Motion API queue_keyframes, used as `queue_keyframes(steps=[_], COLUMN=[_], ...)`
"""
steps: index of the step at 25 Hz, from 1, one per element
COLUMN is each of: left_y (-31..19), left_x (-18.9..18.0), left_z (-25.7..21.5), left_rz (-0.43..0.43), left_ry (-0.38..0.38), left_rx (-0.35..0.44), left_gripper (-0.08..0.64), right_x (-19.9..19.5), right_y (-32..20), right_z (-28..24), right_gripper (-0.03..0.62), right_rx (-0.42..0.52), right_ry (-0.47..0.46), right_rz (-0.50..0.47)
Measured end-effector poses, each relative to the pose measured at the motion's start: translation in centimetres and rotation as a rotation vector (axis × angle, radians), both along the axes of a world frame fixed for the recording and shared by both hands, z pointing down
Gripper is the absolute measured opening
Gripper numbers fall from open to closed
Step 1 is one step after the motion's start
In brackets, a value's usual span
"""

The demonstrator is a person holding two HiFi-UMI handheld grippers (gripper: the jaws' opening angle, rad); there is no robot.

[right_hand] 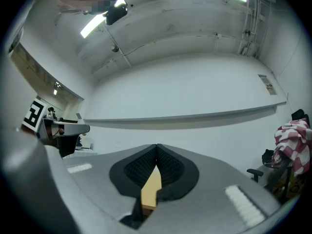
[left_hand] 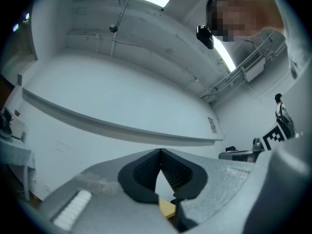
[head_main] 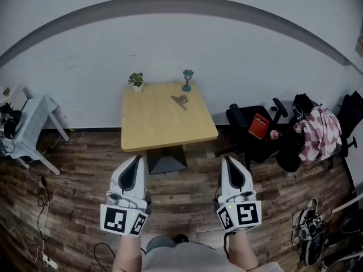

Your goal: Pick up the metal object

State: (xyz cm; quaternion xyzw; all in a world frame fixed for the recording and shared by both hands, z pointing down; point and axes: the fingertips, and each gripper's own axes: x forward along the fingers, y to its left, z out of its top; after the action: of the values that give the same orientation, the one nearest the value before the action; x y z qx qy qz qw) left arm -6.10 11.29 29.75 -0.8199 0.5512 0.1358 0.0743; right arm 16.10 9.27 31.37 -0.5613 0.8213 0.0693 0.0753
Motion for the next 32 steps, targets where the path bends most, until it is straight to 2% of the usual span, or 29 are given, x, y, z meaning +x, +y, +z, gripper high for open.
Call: queue_keyframes(steps=[10,21,32], left_y=[-3.6,-11.6,-19.3], left_x=[0.1,-1.0,-3.2], left_z=[1.2,0.1,-1.3], left_rz=[-0.019,-0.015,-0.001], left_ry=[0.008,0.011,0.019], left_rx=[-0.033,0.005,0.028], left_gripper=[0.005,0.005,0.005], right_x=[-0.1,-0.2,-2.4], right_y=[-4.1,-11.6,-19.1], right_z=[1.1,-0.3,-1.7], right_gripper=[0.002,0.002,0.002], right_rx=[-0.025,0.005,0.024], right_ry=[-0.013,-0.015,-0.018], right_rz=[-0.024,0.012,0.023])
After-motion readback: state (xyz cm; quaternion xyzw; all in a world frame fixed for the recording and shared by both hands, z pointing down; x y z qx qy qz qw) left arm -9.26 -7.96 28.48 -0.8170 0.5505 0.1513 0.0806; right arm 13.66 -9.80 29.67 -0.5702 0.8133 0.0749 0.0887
